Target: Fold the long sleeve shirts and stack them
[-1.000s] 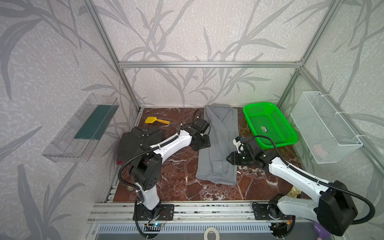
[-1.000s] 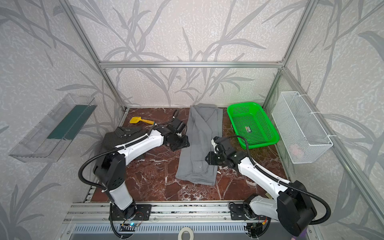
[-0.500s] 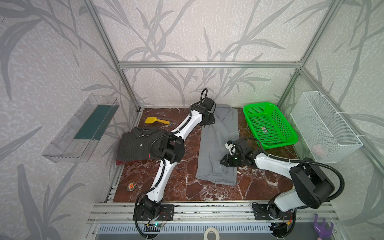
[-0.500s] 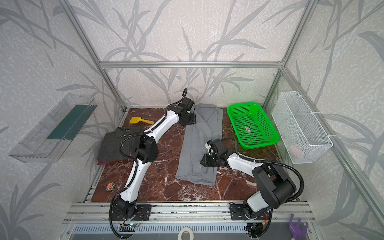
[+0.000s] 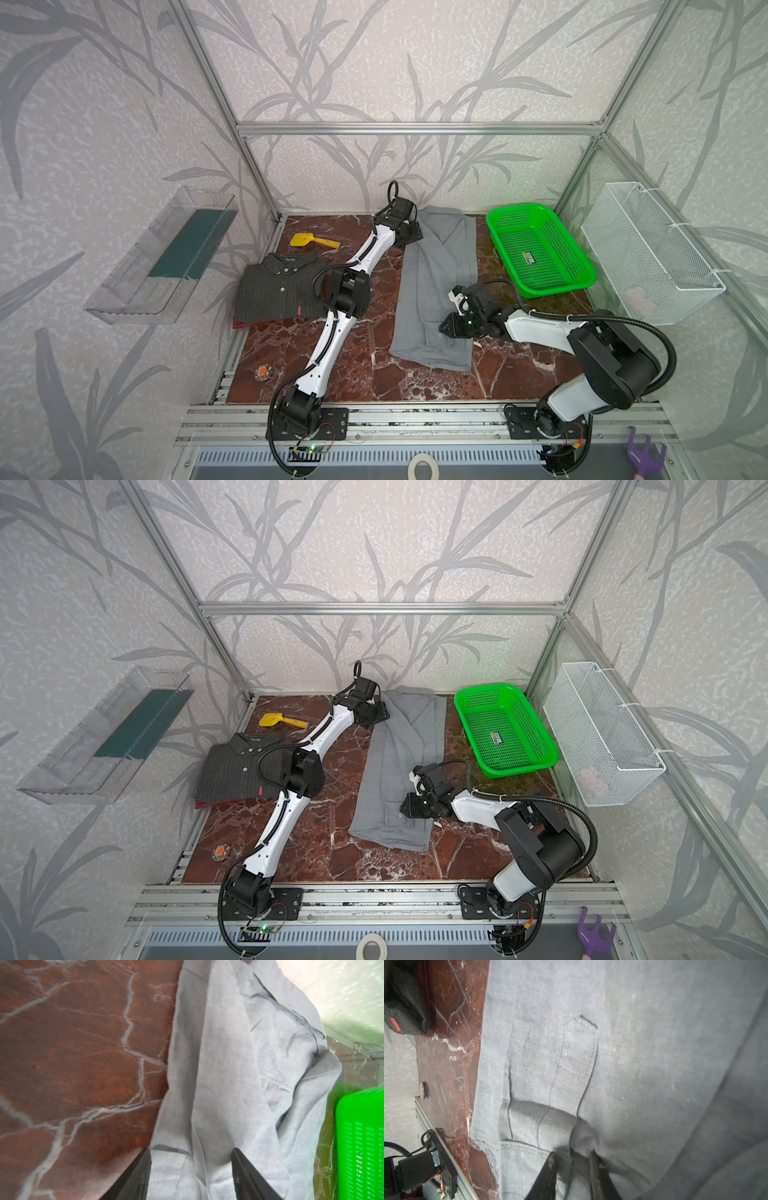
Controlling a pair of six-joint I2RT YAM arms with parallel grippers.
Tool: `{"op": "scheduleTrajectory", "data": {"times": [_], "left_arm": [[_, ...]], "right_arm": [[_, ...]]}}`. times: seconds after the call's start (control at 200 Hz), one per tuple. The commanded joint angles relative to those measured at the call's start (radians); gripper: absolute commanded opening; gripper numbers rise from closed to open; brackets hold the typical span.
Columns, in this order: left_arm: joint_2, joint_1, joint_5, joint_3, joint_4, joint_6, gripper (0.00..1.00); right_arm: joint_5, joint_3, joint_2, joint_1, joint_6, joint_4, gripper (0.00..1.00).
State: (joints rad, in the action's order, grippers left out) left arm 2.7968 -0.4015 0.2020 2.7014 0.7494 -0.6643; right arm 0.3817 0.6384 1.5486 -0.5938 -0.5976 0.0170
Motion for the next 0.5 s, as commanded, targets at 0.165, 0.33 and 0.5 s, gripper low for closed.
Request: {"op": "scheduleTrajectory", "data": {"times": [0.165, 0.33, 0.5], "left_arm": [[-0.047, -0.008, 0.022, 0.003, 0.112, 0.085, 0.69], [-0.285, -0.010, -0.031, -0.183, 0.122, 0.119, 0.83], [-0.575, -0.010, -0.048, -0.551, 0.098, 0.067, 0.86]], "right_arm": [[-0.029, 0.024, -0.175, -0.007, 0.011, -0.180, 0.29], [-0.125, 0.054, -0.309, -0.007, 0.038, -0.346, 0.39], [-0.158, 0.000, -0.396, -0.003, 0.011, -0.425, 0.62]]}}
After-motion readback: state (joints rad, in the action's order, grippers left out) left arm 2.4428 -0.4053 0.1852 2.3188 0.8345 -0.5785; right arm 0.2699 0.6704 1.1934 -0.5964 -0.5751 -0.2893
